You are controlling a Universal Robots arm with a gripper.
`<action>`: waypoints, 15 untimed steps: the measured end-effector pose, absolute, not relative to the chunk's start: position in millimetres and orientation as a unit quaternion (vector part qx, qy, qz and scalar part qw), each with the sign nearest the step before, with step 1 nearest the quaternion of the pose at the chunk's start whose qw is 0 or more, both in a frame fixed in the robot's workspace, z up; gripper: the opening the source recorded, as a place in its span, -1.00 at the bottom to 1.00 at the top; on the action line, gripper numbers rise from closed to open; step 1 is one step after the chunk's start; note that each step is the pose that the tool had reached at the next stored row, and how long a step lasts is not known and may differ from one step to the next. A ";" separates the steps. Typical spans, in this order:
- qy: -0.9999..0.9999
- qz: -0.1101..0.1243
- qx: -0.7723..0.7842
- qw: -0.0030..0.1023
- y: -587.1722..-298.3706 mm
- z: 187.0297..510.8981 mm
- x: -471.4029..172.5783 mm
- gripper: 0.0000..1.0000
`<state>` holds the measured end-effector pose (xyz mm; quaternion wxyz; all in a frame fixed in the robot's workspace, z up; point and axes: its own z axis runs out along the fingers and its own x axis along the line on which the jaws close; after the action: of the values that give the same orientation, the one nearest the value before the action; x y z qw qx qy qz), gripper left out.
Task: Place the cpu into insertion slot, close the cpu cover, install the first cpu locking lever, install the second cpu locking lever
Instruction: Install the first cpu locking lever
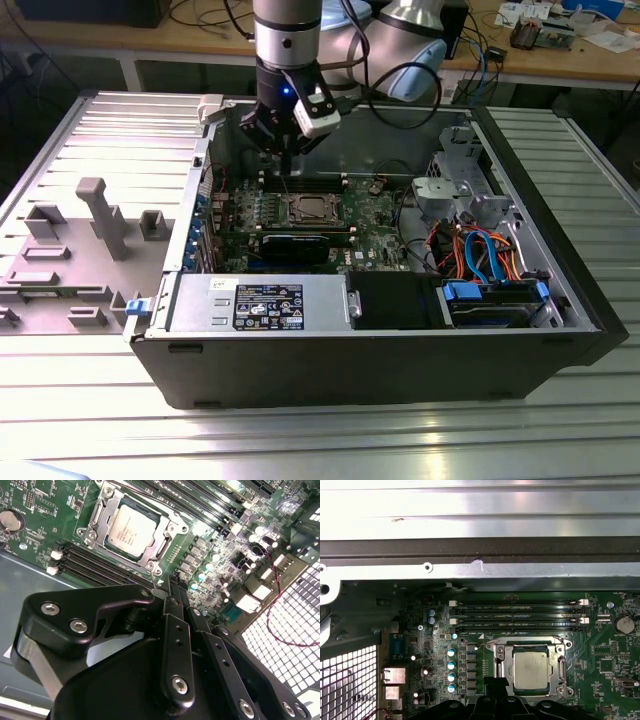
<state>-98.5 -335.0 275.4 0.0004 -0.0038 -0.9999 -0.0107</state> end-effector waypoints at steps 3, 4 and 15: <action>-1.000 -0.011 -0.004 0.000 -335.0 275.2 -100.0 -0.79; -1.000 -0.011 -0.004 0.000 -335.0 275.1 -100.7 -0.79; -1.000 -0.011 -0.004 0.000 -335.0 274.8 -106.9 -0.79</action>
<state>-106.9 -335.0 274.8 0.0004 -0.0038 -0.9999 -0.0107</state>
